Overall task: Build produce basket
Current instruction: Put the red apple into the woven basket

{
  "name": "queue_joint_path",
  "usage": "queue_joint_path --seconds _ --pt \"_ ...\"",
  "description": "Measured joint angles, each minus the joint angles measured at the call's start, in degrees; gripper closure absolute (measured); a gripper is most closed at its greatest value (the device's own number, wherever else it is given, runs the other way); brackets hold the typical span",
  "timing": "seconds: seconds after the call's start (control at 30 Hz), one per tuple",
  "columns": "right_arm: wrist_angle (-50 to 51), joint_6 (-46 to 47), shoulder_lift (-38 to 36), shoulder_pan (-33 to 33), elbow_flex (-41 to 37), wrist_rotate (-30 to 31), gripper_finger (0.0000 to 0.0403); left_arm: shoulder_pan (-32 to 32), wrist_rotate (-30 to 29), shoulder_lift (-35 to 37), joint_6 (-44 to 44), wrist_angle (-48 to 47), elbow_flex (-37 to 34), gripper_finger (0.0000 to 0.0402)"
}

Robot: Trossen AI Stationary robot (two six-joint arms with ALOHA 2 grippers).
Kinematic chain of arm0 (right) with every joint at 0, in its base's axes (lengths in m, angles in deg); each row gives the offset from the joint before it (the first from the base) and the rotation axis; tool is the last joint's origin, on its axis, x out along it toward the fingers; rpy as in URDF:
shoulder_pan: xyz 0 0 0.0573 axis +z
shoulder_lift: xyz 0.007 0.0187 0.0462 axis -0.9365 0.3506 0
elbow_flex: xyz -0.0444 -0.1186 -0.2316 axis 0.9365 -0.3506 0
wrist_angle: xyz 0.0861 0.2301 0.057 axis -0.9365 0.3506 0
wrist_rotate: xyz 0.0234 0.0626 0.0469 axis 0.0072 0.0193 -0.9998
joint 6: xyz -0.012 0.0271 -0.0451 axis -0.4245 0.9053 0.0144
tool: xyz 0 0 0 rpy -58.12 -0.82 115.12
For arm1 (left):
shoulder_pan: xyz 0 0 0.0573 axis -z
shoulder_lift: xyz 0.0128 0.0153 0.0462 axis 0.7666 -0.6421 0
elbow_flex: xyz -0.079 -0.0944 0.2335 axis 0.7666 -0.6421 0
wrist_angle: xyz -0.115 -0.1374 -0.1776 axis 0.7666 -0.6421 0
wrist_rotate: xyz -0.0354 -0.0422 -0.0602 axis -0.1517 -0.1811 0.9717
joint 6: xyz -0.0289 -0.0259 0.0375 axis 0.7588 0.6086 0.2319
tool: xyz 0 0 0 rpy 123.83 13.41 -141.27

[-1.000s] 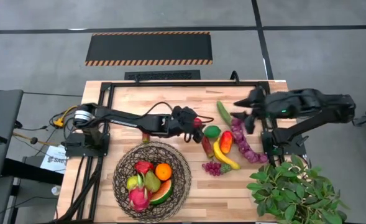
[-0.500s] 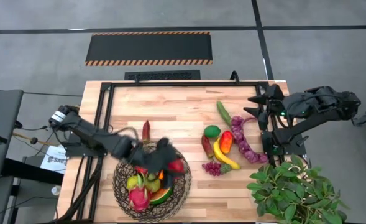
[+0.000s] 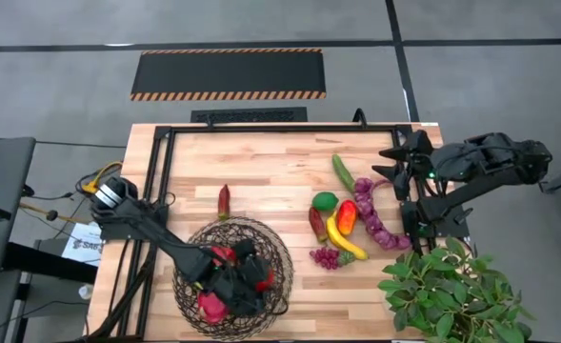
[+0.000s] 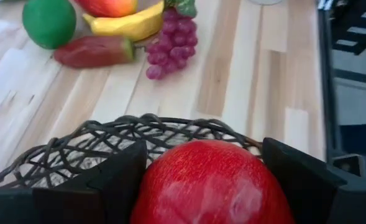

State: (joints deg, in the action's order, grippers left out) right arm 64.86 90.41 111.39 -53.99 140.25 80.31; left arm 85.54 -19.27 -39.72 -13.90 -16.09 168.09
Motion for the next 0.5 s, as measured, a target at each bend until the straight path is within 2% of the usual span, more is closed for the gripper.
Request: queue_joint_path --seconds 0.33,0.5 --pt "1.4 0.0 0.2 0.0 0.0 -0.2 0.0148 -0.2 0.7 -0.4 3.2 0.4 0.0 0.0054" --pt "1.5 0.0 0.2 0.0 0.0 -0.2 0.0148 -0.2 -0.4 -0.4 2.9 0.4 0.0 0.0038"
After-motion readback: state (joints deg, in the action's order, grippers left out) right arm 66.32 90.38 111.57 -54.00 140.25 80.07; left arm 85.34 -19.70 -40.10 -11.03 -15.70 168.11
